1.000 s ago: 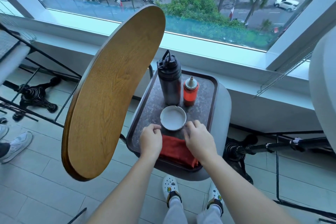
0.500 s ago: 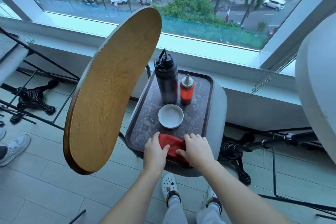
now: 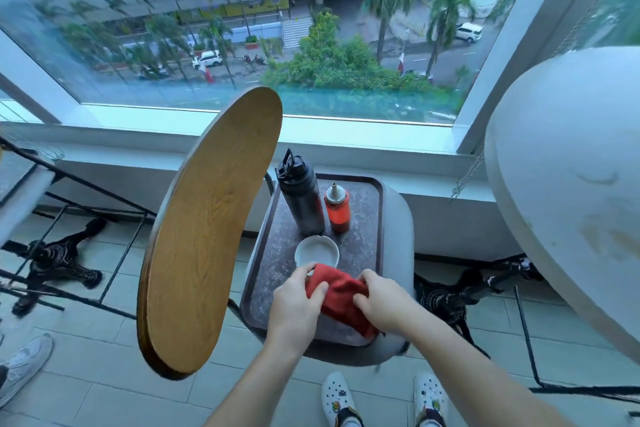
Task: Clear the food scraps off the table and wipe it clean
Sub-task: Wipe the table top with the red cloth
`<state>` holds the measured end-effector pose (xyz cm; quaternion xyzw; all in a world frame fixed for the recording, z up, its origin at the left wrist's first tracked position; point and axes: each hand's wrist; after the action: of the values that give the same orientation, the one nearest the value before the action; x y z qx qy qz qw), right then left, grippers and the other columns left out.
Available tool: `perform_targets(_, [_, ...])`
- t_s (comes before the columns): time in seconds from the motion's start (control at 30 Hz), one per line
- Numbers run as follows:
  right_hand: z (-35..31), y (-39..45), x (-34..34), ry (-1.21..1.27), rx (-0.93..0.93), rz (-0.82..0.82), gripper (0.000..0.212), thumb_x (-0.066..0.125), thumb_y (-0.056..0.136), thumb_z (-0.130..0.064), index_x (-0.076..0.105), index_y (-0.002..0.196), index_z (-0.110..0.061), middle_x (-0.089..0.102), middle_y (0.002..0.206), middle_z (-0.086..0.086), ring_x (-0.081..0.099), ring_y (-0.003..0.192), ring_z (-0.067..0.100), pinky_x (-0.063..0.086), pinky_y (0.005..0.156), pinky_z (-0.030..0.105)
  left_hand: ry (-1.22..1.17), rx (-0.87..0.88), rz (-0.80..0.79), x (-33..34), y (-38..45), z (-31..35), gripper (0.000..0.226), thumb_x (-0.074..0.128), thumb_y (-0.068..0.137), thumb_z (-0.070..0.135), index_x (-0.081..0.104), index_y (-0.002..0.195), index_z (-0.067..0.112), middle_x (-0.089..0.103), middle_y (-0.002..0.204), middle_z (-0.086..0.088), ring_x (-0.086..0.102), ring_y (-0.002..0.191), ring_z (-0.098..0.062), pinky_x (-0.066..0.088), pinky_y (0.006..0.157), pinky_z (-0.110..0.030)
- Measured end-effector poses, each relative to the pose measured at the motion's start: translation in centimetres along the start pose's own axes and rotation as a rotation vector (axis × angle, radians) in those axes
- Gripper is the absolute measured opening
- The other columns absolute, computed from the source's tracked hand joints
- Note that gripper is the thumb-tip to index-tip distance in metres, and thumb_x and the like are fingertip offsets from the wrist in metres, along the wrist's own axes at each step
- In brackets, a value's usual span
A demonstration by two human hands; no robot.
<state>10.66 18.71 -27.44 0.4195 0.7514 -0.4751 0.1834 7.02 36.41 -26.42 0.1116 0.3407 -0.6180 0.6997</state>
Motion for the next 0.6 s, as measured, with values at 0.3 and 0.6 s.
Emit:
perform_targets(0.3, [-2.4,-11.7,-10.0,0.233,-0.005,0.426,0.027,0.05,0.098,-0.049,0.055,0.09,-0.024,0.065,0.08,-0.004,0.062,0.075,0.015,0.047,0.066,0.031,-0.28,0.35,-0.033,-5.0,-3.0,14.4,0.025,0.072,0.092,0.03,0.073,0.117,0.033,0.076,0.095,0.023,0.07,0.095,0.004,0.052,0.086,-0.014])
perform_targets(0.6, [-1.0,-23.7,-17.7,0.231,0.019,0.788,0.028,0.049,0.097,-0.054,0.055,0.09,-0.027,0.059,0.068,-0.008,0.056,0.066,0.004,0.041,0.058,0.019,-0.419,0.577,-0.212,-4.4,-6.3,25.8,0.018,0.073,0.089,0.029,0.077,0.107,0.032,0.078,0.087,0.014,0.063,0.057,0.006,0.05,0.06,-0.014])
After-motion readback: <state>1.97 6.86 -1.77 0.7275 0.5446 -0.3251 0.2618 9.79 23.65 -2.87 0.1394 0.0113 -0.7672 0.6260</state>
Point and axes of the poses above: each hand's wrist, its own y-axis towards the middle knuckle, its own x-axis out of the palm, z = x × y
